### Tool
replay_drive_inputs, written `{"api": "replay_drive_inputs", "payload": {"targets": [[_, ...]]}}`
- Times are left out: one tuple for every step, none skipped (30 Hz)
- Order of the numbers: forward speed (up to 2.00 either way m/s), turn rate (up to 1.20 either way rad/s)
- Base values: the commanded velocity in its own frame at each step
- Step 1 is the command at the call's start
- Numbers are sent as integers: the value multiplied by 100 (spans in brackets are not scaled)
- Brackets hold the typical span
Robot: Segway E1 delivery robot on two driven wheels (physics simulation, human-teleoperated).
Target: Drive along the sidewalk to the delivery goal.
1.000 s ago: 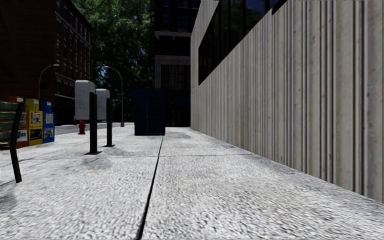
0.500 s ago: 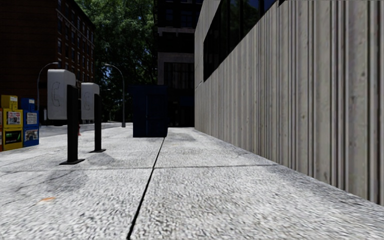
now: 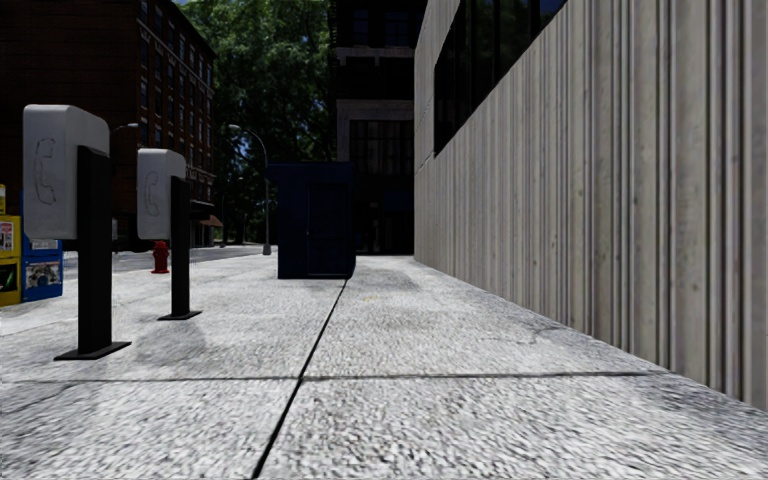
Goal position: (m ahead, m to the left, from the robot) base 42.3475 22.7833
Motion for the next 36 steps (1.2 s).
{"api": "replay_drive_inputs", "payload": {"targets": [[200, 0], [200, 0], [200, 0], [200, 0], [200, 0], [200, 0], [200, 0], [200, 0], [200, 0], [200, 0], [200, 0], [200, 0], [200, 0], [200, 0], [200, 0], [200, 0], [200, 0], [200, 0], [200, 0], [200, 0], [200, 0], [200, 0], [200, 0], [200, 0], [200, 0], [200, 0], [200, 0], [200, 0], [200, 0], [200, 0], [200, 0], [200, 0], [200, 0], [200, 0], [200, 0], [200, 0]]}}
